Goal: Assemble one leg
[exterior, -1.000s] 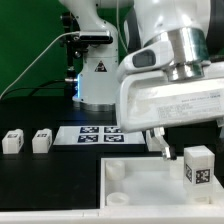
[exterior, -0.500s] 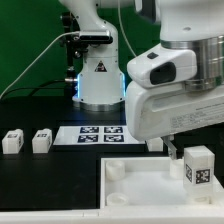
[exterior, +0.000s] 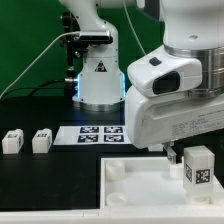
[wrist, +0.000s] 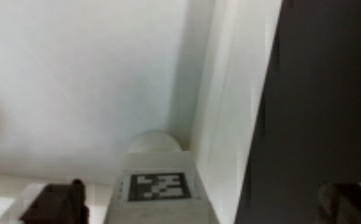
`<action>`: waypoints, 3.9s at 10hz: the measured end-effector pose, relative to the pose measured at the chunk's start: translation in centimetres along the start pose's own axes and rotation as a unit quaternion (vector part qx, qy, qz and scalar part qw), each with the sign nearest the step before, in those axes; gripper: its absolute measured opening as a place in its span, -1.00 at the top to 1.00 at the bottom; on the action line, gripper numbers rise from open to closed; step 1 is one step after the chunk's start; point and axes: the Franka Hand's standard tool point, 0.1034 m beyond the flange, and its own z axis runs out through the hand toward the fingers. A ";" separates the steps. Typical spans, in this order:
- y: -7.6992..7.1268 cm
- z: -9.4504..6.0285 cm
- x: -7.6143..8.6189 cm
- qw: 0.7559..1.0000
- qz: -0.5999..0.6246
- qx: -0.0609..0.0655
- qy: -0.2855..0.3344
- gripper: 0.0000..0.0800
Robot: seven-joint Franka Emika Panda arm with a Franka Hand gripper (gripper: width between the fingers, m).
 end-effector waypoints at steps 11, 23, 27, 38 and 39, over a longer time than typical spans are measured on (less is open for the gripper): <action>1.9 -1.2 1.7 1.000 0.005 -0.016 0.014 0.27; 1.9 -1.2 2.3 0.810 0.584 0.019 0.046 0.27; 1.8 -1.0 1.6 0.641 0.762 0.071 0.061 0.27; 1.0 -0.7 2.3 0.978 0.186 -0.004 0.097 -0.62; 1.2 -0.7 2.3 0.983 0.155 -0.007 0.097 -0.62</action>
Offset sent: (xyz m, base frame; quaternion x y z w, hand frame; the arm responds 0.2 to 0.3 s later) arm 0.0152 -0.0106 -0.0026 -0.0075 0.0207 0.0272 0.9994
